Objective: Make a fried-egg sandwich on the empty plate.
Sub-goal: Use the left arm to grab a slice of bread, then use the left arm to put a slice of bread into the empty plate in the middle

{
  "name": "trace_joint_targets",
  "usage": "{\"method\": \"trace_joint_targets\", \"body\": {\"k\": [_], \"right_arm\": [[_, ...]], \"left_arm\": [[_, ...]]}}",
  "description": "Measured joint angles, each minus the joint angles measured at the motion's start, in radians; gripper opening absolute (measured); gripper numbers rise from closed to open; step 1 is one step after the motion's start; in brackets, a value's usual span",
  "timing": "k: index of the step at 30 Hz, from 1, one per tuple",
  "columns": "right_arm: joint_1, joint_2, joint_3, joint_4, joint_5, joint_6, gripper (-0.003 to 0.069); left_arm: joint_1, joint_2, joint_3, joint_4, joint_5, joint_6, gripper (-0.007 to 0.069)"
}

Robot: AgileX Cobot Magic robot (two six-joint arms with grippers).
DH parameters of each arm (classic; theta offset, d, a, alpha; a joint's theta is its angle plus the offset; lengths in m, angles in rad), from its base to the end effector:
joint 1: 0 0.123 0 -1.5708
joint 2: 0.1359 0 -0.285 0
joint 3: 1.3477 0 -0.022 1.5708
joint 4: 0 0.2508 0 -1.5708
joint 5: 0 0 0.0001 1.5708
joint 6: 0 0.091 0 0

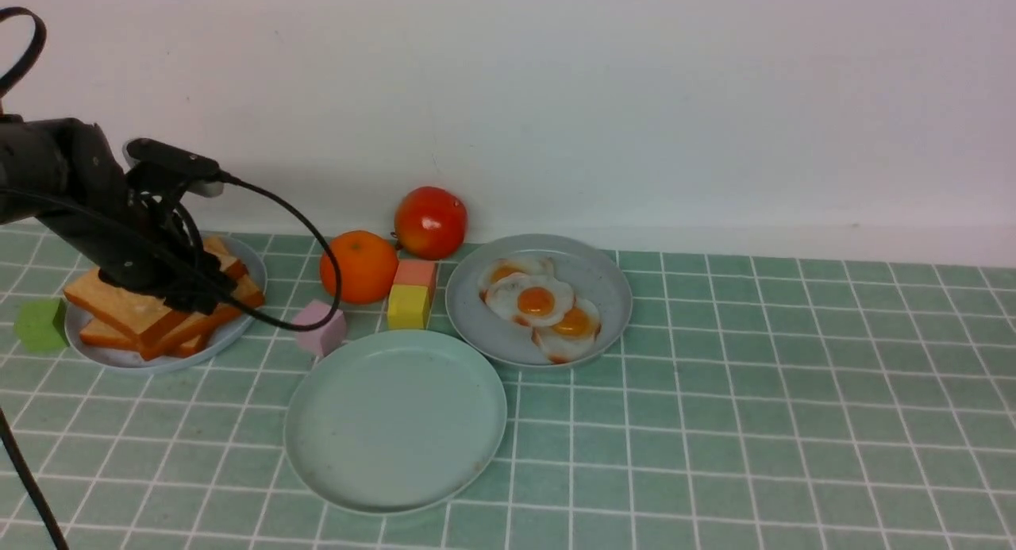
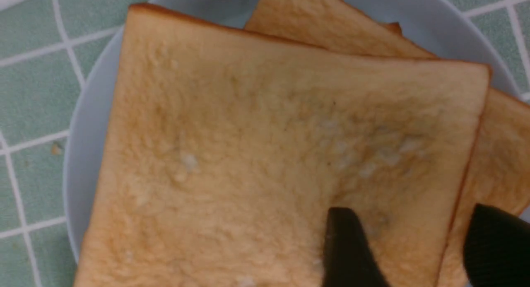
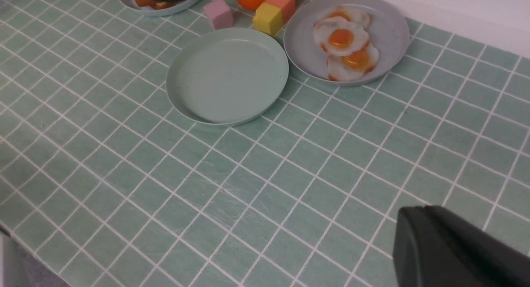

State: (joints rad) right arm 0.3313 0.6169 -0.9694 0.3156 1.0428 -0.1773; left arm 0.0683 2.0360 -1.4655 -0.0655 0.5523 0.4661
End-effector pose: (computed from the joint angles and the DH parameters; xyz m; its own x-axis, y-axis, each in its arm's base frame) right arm 0.0704 0.0500 0.3963 -0.5113 -0.1904 -0.8380 -0.5327 0.8355 0.1352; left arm 0.4390 0.0269 0.1827 -0.8067 0.3444 -0.4802 0.2956 0.9388 0.1767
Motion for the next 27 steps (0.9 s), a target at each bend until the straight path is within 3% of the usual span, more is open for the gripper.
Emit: {"method": "trace_joint_targets", "body": {"k": [1, 3, 5, 8, 12, 14, 18, 19, 21, 27], "right_arm": [[0.0, 0.0, 0.0, 0.0, 0.0, 0.0, 0.0001], [0.0, 0.0, 0.0, 0.0, 0.0, 0.0, 0.0001], [0.0, 0.0, 0.0, 0.004, 0.0, 0.0, 0.0002], [0.0, 0.0, 0.0, 0.006, 0.0, 0.0, 0.0002], [0.0, 0.0, 0.0, 0.006, 0.0, -0.002, 0.0005], [0.0, -0.001, 0.0, 0.006, 0.0, -0.003, 0.0007], [0.0, -0.001, 0.0, -0.012, 0.0, -0.004, 0.001], [0.0, -0.001, 0.0, -0.012, 0.0, -0.004, 0.001], [0.0, -0.001, 0.0, -0.027, -0.001, -0.004, 0.0013], [0.0, -0.001, 0.0, -0.031, -0.004, -0.003, 0.002]], "left_arm": [[0.0, 0.0, 0.0, 0.002, 0.0, 0.0, 0.033], [0.0, 0.0, -0.004, 0.008, 0.009, 0.001, 0.0193], [0.0, -0.011, -0.004, 0.009, 0.022, 0.003, 0.0104], [-0.001, -0.047, -0.004, 0.009, 0.065, -0.019, 0.0031], [-0.027, -0.171, 0.002, 0.008, 0.173, -0.181, 0.0036], [-0.087, -0.246, 0.021, 0.016, 0.223, -0.234, 0.0035], [-0.318, -0.357, 0.138, 0.032, 0.243, -0.262, 0.0035], [-0.332, -0.36, 0.151, 0.032, 0.241, -0.263, 0.0035], [-0.503, -0.367, 0.227, 0.077, 0.197, -0.298, 0.0035], [-0.63, -0.297, 0.25, 0.209, 0.125, -0.399, 0.0035]]}}
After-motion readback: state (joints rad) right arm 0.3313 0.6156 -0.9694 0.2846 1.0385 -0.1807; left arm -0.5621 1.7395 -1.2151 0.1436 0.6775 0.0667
